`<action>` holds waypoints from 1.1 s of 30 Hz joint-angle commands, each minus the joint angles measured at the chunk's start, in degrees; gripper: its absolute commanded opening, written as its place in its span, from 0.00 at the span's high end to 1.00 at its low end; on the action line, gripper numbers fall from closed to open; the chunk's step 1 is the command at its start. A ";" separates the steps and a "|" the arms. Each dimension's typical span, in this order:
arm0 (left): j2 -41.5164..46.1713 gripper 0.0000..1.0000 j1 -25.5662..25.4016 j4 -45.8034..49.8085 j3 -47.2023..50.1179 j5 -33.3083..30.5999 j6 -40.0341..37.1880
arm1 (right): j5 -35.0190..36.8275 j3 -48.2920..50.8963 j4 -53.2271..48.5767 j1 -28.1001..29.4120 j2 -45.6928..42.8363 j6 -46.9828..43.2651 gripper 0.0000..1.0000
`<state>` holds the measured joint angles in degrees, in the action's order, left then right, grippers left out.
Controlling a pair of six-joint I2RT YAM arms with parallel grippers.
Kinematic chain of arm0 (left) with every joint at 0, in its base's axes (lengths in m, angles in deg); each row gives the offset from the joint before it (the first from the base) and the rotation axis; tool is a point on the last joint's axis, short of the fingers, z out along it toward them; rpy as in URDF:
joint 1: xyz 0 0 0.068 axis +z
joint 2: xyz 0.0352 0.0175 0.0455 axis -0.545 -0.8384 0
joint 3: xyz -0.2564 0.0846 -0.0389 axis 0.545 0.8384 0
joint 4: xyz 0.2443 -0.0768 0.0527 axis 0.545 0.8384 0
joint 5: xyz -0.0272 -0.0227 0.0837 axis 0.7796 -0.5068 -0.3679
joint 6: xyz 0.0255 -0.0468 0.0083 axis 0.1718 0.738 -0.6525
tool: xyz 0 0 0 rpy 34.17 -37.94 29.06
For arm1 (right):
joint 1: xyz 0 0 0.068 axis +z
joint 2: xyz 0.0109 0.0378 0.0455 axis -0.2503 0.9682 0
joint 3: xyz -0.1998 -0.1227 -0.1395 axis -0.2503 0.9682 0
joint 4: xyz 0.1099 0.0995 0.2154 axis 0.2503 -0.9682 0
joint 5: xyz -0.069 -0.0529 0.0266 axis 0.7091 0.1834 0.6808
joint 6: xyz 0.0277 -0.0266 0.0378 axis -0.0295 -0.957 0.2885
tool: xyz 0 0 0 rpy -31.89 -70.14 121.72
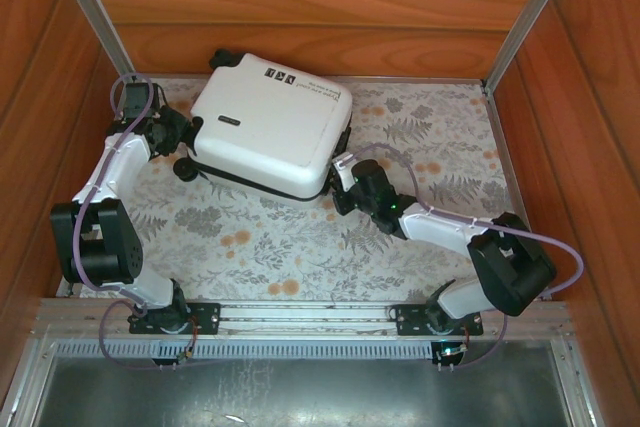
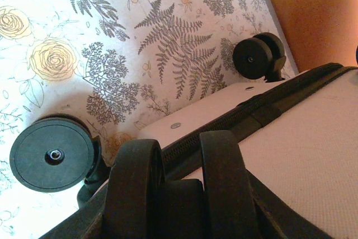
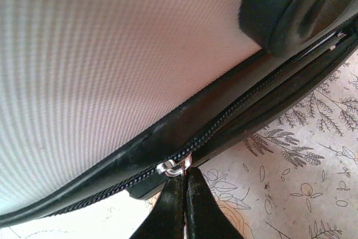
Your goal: Pack the luggage
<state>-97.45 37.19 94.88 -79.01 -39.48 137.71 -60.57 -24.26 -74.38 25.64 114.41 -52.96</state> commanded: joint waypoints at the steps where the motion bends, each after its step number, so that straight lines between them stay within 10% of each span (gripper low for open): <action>1: -3.77 1.00 0.67 5.46 2.19 -4.81 -12.60 | 9.42 -0.36 -0.26 -4.18 0.90 1.96 1.00; 33: -3.94 1.00 0.67 5.46 2.23 -5.96 -13.48 | 2.27 -2.97 8.59 -14.71 8.81 2.01 1.00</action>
<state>-97.54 37.15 94.71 -79.01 -39.52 137.36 -68.85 -26.43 -64.17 16.13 121.93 -51.60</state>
